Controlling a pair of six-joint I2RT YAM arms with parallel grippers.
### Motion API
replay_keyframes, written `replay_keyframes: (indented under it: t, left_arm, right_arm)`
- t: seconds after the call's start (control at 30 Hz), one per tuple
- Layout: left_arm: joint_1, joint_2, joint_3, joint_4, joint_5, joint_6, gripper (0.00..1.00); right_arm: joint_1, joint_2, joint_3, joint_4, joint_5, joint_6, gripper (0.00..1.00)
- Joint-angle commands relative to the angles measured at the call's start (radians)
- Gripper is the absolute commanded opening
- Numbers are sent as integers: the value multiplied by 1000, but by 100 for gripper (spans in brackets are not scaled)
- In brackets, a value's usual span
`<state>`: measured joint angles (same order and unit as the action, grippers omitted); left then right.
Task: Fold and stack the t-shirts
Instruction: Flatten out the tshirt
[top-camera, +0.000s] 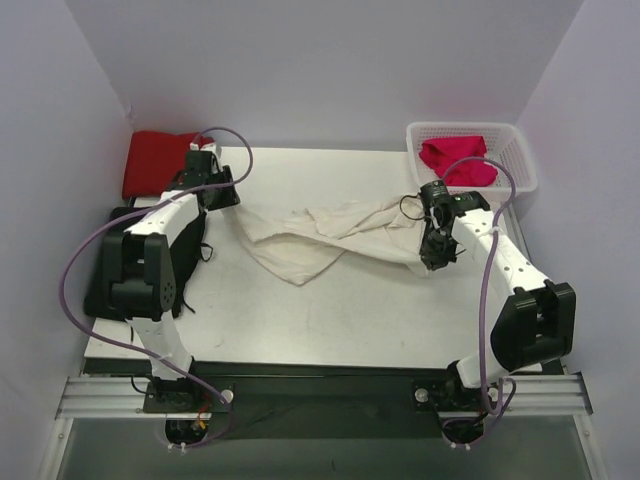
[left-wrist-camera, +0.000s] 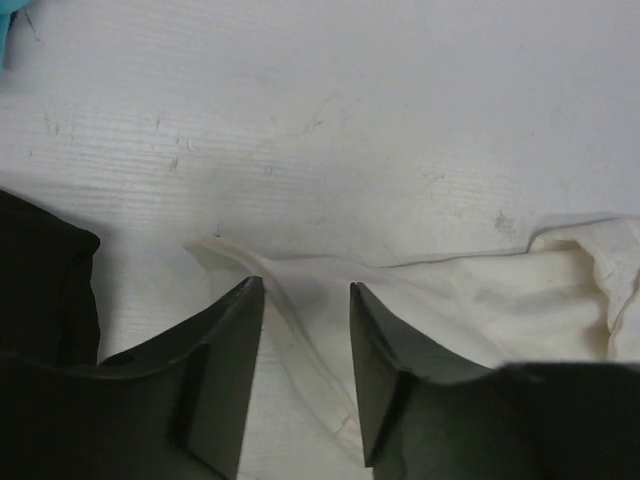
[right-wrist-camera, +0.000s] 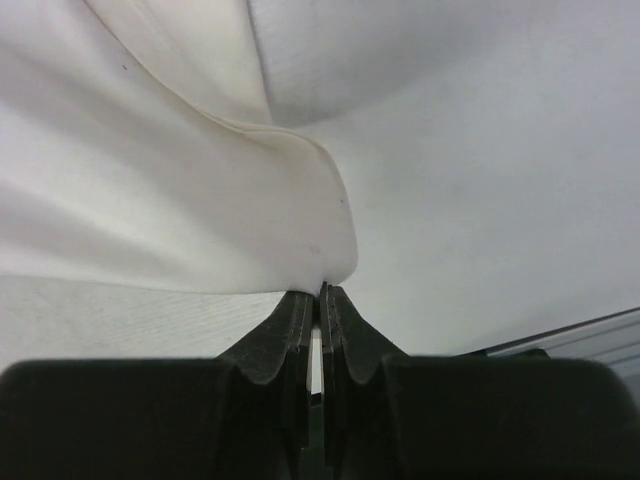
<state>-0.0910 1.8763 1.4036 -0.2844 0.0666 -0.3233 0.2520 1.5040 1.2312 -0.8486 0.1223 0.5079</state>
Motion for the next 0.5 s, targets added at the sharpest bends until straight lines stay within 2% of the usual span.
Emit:
replay_keyframes:
  t: [0.0,0.07,0.3,0.47]
  left_arm:
    - [-10,-69,-43,34,25,24,56]
    - [-13,-74,-55,31,22,21,59]
    - [-38,-75,-100,18,-17,18,60]
    - [-52,-83,-54,-162,-57,15,56]
  right_arm:
    - [-14,-11,7,-115,71,-2,0]
    - [-22,-10,1,-116,80,-3,0]
    - [-72,7,8,-124,91,-11,0]
    - [-120,19,25,-129,102,-42,0]
